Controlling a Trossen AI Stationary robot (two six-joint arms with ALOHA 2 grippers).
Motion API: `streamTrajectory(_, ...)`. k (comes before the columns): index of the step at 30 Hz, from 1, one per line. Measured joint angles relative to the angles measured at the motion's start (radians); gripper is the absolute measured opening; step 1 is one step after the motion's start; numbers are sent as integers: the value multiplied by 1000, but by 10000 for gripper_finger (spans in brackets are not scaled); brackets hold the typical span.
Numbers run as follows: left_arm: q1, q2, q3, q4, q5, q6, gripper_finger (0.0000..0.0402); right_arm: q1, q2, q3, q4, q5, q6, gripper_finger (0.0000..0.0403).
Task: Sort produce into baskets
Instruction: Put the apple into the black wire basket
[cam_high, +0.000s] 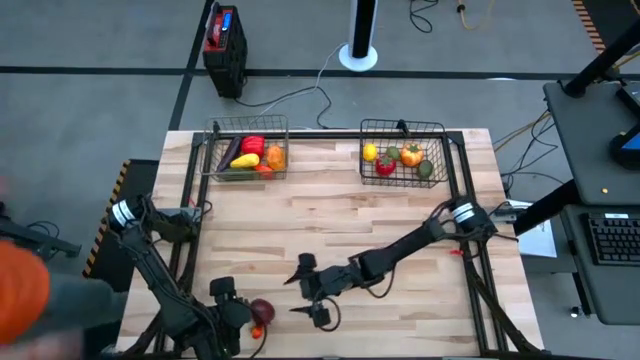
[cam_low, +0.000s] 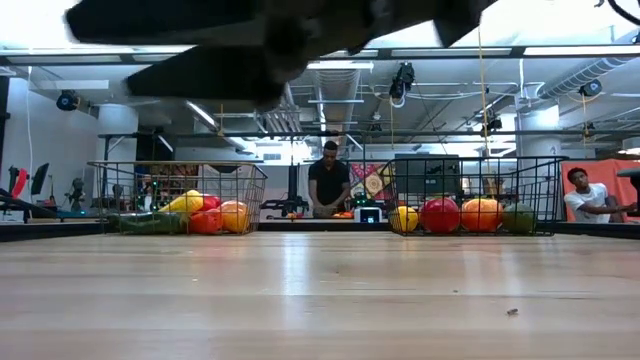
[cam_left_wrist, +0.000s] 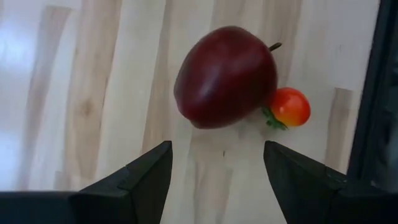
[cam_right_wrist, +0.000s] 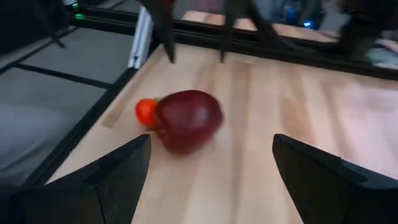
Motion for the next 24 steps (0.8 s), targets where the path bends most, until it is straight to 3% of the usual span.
streamTrajectory(7, -1, 0, -89, 93, -3, -33, 235, -12, 147, 144, -12, -120, 0, 327)
streamTrajectory(11, -1, 0, -117, 118, -15, -40, 235, -17, 190, 196, -37, -135, -8, 327)
streamTrajectory(24, 2, 0, -153, 152, -138, -41, 235, -31, 217, 211, -5, -184, -2, 327)
